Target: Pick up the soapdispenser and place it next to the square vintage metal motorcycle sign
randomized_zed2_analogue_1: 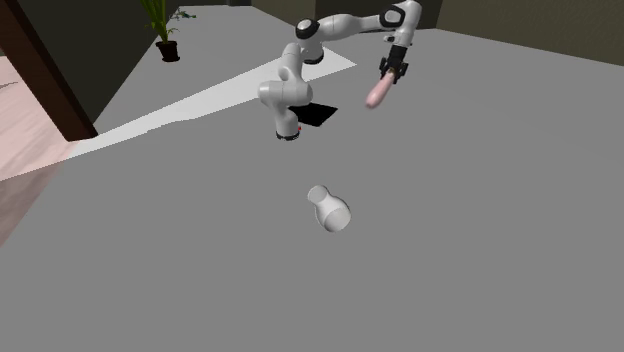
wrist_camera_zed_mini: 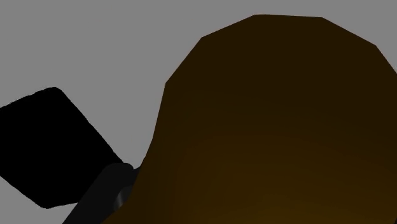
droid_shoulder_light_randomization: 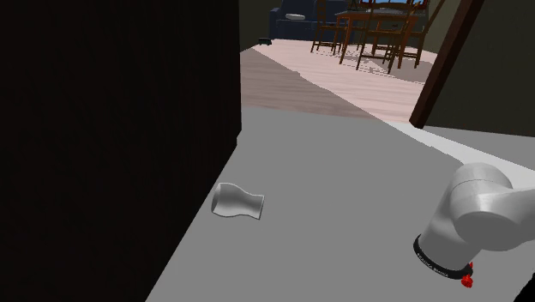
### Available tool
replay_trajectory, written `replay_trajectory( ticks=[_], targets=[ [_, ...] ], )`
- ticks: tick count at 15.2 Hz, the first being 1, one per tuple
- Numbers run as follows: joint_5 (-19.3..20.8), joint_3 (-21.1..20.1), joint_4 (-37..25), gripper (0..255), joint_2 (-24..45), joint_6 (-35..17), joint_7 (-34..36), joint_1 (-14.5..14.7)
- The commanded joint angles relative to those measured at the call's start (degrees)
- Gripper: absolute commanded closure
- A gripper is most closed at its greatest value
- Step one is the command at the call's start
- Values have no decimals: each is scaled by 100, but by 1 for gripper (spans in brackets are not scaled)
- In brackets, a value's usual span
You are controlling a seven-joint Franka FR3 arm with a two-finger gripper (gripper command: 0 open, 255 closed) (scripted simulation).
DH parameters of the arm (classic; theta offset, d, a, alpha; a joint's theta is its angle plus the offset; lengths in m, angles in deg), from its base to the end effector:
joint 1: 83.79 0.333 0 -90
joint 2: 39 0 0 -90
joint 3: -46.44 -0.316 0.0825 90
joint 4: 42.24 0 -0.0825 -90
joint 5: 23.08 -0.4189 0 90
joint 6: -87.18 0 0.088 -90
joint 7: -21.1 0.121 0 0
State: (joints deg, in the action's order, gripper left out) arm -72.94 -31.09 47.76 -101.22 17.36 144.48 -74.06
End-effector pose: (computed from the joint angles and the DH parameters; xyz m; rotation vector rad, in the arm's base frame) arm -0.3557 0.5003 0.4840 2.9095 -0.8543 0.3642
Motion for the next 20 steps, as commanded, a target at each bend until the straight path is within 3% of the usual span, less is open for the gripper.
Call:
replay_trajectory(
  ticks=[1, 20],
  targets=[
    [-124, -181, -456, 255, 16, 111, 301, -195],
    [-666, -674, 625, 255, -620, -795, 119, 151]
  ],
)
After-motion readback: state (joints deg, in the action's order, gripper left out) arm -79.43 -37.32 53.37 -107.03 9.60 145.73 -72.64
